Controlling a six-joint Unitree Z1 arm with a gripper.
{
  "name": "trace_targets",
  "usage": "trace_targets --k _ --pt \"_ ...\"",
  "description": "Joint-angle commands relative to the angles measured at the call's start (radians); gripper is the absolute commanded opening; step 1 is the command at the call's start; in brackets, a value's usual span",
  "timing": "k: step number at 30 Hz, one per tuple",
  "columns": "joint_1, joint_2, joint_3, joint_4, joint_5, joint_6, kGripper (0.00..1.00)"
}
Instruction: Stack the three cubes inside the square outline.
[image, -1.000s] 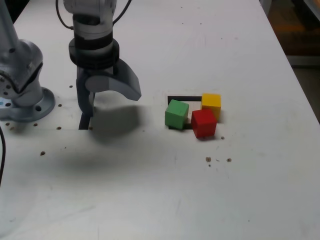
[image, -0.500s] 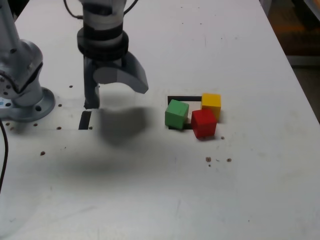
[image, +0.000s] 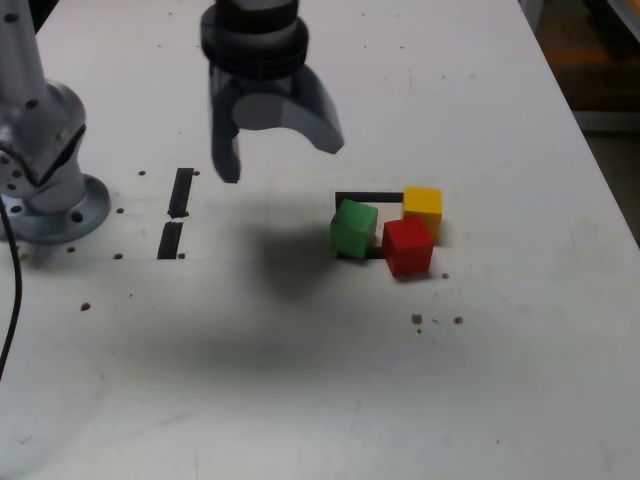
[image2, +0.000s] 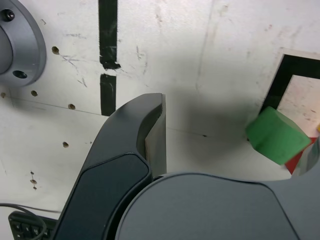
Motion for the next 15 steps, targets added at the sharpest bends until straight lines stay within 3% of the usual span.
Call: trace_targets --k 1,15 --pt "-0.002 0.008 -0.024 0.013 0.001 0.003 0.98" --pt "-0.002 0.099 -0.207 0.091 0.004 0.072 0.98"
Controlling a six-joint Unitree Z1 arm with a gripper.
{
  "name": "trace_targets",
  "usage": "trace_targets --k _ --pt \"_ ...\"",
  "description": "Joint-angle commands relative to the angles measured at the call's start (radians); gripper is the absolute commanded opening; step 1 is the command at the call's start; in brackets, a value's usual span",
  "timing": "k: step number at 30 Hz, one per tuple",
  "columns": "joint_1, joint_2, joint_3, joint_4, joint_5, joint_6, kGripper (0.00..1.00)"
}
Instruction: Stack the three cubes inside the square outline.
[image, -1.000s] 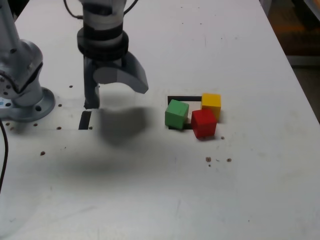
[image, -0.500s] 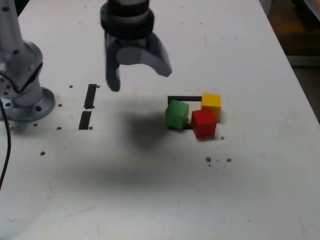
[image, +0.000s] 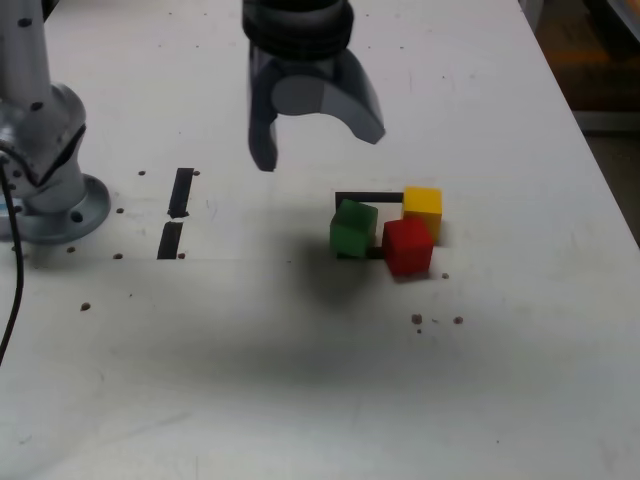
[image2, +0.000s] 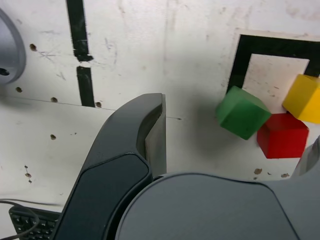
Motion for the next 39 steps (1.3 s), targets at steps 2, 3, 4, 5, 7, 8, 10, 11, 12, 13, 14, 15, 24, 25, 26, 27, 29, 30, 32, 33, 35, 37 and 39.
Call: trace_targets --k 2,3,4,5,7,8,10,11,12,13,14,15,24,25,26,27,29,30,32,33,35,37,39 --pt "-0.001 0.031 -0.046 0.013 0.003 0.017 0.98" --pt "-0.001 0.042 -0.063 0.02 0.003 0.023 0.98" --pt "-0.001 0.054 -0.082 0.03 0.004 0.029 0.98" --pt "-0.001 0.067 -0.104 0.042 0.004 0.036 0.98" --pt "-0.001 0.096 -0.15 0.067 0.004 0.05 0.98" --pt "-0.001 0.11 -0.172 0.077 0.005 0.056 0.98" --pt "-0.001 0.137 -0.215 0.093 0.006 0.067 0.98" --pt "-0.001 0.149 -0.234 0.096 0.007 0.072 0.98" --pt "0.0 0.16 -0.252 0.098 0.009 0.076 0.98" --pt "0.003 0.176 -0.274 0.1 0.01 0.083 0.98" --pt "0.005 0.188 -0.291 0.102 0.012 0.089 0.98" --pt "0.009 0.2 -0.307 0.104 0.013 0.095 0.98" --pt "0.053 0.278 -0.353 0.111 0.016 0.155 0.98" --pt "0.058 0.283 -0.353 0.111 0.017 0.161 0.98" --pt "0.062 0.287 -0.354 0.111 0.017 0.166 0.98" --pt "0.067 0.29 -0.354 0.11 0.018 0.171 0.98" --pt "0.076 0.297 -0.355 0.108 0.018 0.181 0.98" --pt "0.08 0.3 -0.357 0.107 0.019 0.186 0.98" --pt "0.089 0.31 -0.361 0.104 0.02 0.197 0.98" --pt "0.092 0.315 -0.364 0.103 0.022 0.202 0.98" --pt "0.098 0.325 -0.37 0.101 0.026 0.213 0.97" --pt "0.104 0.334 -0.375 0.099 0.032 0.224 0.97" --pt "0.109 0.343 -0.381 0.097 0.04 0.236 0.97"
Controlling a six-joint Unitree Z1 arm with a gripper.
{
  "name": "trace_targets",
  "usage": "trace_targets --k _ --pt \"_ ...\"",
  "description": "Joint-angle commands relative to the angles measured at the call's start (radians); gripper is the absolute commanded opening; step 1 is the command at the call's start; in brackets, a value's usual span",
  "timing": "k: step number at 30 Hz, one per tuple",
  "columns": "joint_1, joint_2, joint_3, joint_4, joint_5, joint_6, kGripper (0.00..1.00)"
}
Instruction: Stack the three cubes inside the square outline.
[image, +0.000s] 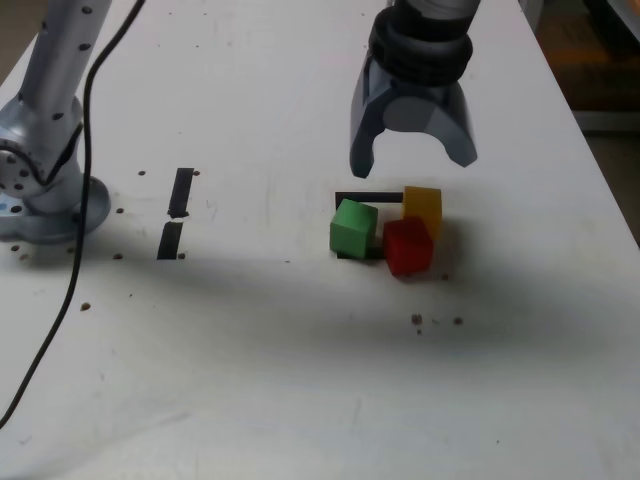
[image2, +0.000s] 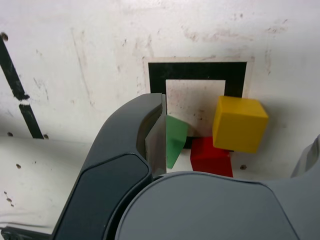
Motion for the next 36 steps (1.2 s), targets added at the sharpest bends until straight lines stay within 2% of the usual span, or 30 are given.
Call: trace_targets --k 1,9,25,29,36 --pt "0.007 0.009 -0.011 -0.001 0.008 0.012 0.97" --pt "0.015 0.042 -0.03 -0.014 0.018 0.046 0.96" --pt "0.015 0.123 -0.057 -0.06 0.003 0.066 0.93" --pt "0.015 0.131 -0.057 -0.063 -0.007 0.066 0.89" --pt "0.015 0.138 -0.046 -0.08 -0.012 0.069 0.76"
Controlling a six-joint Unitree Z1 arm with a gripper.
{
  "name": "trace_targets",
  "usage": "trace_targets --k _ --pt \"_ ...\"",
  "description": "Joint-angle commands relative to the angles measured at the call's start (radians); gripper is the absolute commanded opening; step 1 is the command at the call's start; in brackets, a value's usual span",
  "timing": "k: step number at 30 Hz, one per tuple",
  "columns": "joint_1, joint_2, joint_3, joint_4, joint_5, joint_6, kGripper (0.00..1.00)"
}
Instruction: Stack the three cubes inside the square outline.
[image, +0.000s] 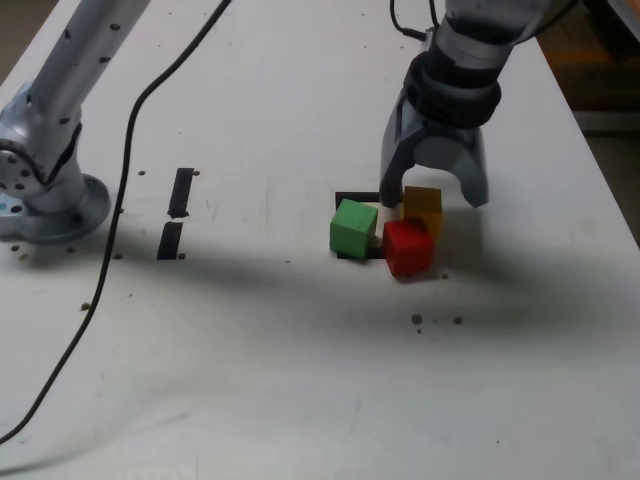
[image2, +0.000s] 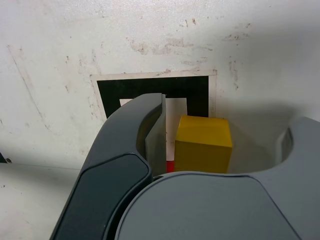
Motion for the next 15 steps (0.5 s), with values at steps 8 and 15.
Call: trace_targets --k 8,15 --pt "0.001 0.003 0.015 -0.022 0.004 0.004 0.48" --pt "-0.001 0.0 0.026 -0.06 0.006 0.006 0.21"
